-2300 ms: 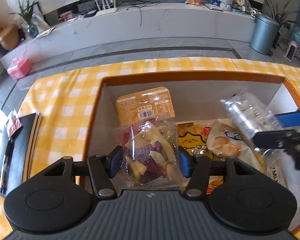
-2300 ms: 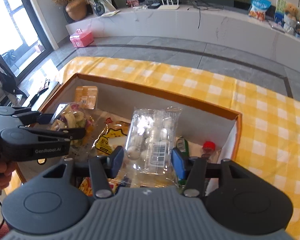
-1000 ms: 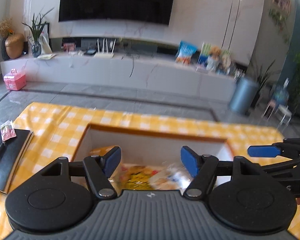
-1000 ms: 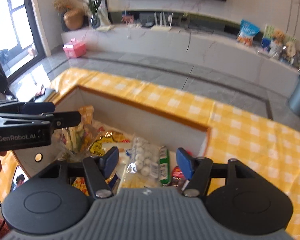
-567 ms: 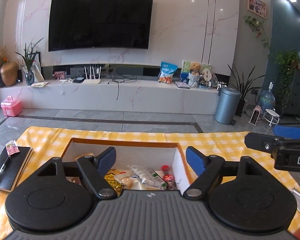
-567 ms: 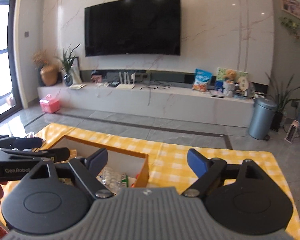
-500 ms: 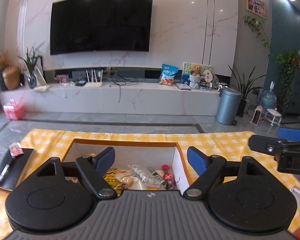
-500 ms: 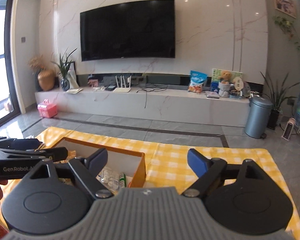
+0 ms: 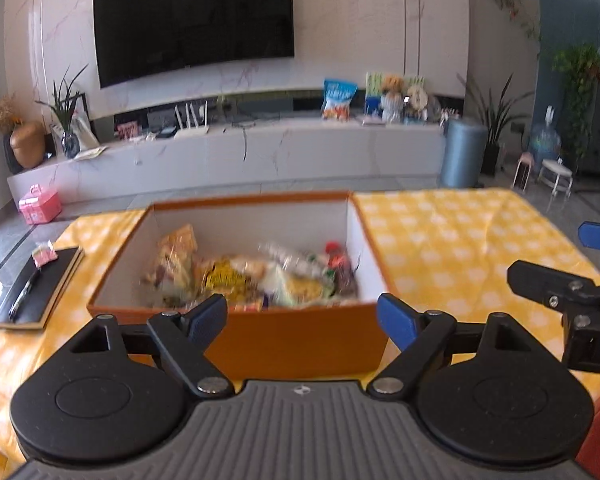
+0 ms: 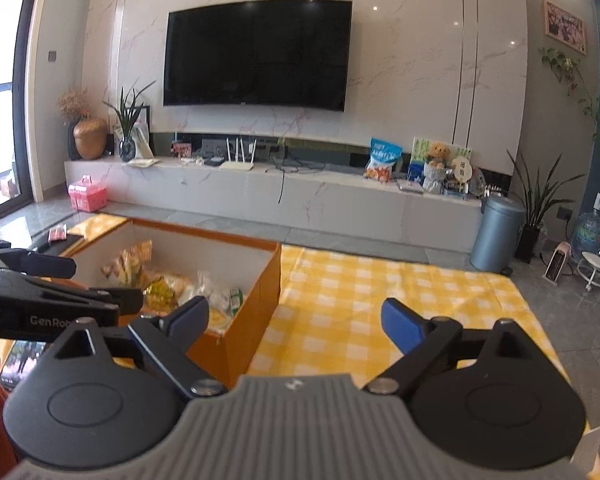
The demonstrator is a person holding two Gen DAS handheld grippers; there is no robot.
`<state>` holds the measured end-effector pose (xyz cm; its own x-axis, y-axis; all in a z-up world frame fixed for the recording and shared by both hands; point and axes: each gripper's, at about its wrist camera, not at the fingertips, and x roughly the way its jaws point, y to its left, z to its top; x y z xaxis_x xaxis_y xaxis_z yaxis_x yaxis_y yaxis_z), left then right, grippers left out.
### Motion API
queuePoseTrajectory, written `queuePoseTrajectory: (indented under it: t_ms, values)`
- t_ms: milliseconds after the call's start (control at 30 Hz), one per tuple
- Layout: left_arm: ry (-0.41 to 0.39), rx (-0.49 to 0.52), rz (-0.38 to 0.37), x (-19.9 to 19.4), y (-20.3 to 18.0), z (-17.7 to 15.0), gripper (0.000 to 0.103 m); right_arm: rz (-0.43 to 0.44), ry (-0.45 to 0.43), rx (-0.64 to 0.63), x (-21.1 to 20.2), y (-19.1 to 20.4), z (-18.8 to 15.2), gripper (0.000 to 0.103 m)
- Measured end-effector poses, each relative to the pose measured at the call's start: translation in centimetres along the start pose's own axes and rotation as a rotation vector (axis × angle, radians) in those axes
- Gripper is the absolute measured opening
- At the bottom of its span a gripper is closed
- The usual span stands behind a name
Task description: Organize snacks
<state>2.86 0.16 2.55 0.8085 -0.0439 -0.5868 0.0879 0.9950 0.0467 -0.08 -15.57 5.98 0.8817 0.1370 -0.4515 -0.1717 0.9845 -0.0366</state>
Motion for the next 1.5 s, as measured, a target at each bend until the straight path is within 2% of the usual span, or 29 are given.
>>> queuePoseTrajectory:
  t_ms: [167,433,1500]
  values:
    - [0.033,-0.002,0.004,0.7,0.5,-0.8,0.099,-0.002,0.055,0.04,1.7,-0.2,-1.2,0.091]
    - [0.039,0.005,0.005,1.2,0.6,-0.8,0.099,-0.011,0.087,0.059,2.9,-0.2,-1.5,0.091]
    - [0.039,0.015,-0.007,0.7,0.2,-0.9,0.099,-0.001,0.097,0.061,2.6,0.0,-2.0,0.091]
